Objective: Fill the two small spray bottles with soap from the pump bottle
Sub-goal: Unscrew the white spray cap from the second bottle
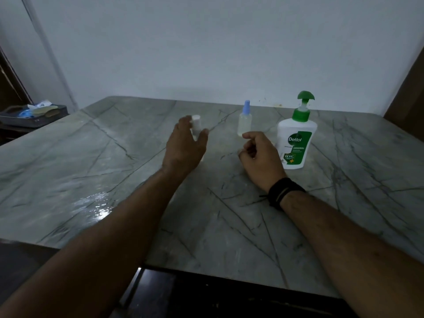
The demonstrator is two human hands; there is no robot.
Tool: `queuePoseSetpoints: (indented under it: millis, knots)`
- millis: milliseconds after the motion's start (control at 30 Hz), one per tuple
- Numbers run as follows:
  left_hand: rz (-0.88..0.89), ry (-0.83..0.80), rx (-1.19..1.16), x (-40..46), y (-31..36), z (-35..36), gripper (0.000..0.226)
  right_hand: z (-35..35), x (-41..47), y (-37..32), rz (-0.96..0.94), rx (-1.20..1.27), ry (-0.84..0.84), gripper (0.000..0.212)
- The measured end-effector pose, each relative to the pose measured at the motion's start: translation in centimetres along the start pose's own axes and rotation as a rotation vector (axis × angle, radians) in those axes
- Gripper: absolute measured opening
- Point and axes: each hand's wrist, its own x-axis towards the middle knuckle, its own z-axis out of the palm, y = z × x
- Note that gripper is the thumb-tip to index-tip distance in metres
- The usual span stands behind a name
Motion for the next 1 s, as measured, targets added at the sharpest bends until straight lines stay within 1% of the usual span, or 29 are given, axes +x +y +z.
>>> queuePoseSetpoints:
  millis: [33, 100, 167, 233, 267, 333, 433, 533, 633, 700, 767, 933, 1000]
  knots:
    - [0.004, -0.001, 0.001, 0.0, 0.2, 0.4, 0.045, 0.0, 0.0, 0.1, 0.0, 0.002, -0.001, 0.041]
    - [0.033, -0.003, -0.033, -0.2, 1.0, 1.3, 0.033, 0.1, 0.0, 0.2, -0.006, 0.0, -0.009, 0.051]
    - [0.07, -0.045, -0.113, -0.9, 2.0, 2.3, 0.031, 0.2, 0.0, 0.1, -0.011, -0.002, -0.036, 0.062]
    - [0.131, -0.092, -0.195, -1.5, 2.6, 3.3, 0.035, 0.2, 0.0, 0.0, -0.013, -0.003, -0.069, 0.068]
    - [0.156, -0.11, -0.233, -1.8, 2.8, 3.6, 0.037, 0.2, -0.1, -0.1, -0.023, -0.006, -0.079, 0.067]
    - [0.198, -0.132, -0.295, -2.0, 3.1, 4.0, 0.037, 0.1, -0.2, -0.3, -0.054, -0.02, -0.083, 0.055]
    - [0.259, -0.158, -0.314, -2.4, 3.5, 4.5, 0.034, 0.0, -0.2, -0.4, -0.058, -0.05, -0.089, 0.043]
    - [0.234, -0.183, -0.362, -2.5, 3.4, 4.8, 0.032, -0.1, -0.1, -0.3, -0.046, -0.076, -0.107, 0.043]
    - [0.175, -0.229, -0.514, -2.3, 3.4, 4.5, 0.035, -0.2, 0.0, -0.4, -0.033, -0.071, -0.135, 0.043]
    - [0.171, -0.233, -0.559, -2.2, 3.4, 4.3, 0.028, -0.2, 0.0, -0.3, -0.04, -0.073, -0.134, 0.041]
    - [0.169, -0.226, -0.557, -2.1, 3.2, 4.3, 0.027, -0.2, 0.1, -0.3, -0.042, -0.082, -0.123, 0.04]
    - [0.127, -0.164, -0.505, -1.7, 3.3, 4.3, 0.04, -0.3, 0.0, -0.4, -0.019, -0.071, -0.128, 0.037]
    - [0.12, -0.168, -0.46, -1.8, 3.3, 4.2, 0.044, -0.2, 0.0, -0.5, -0.015, -0.087, -0.144, 0.038]
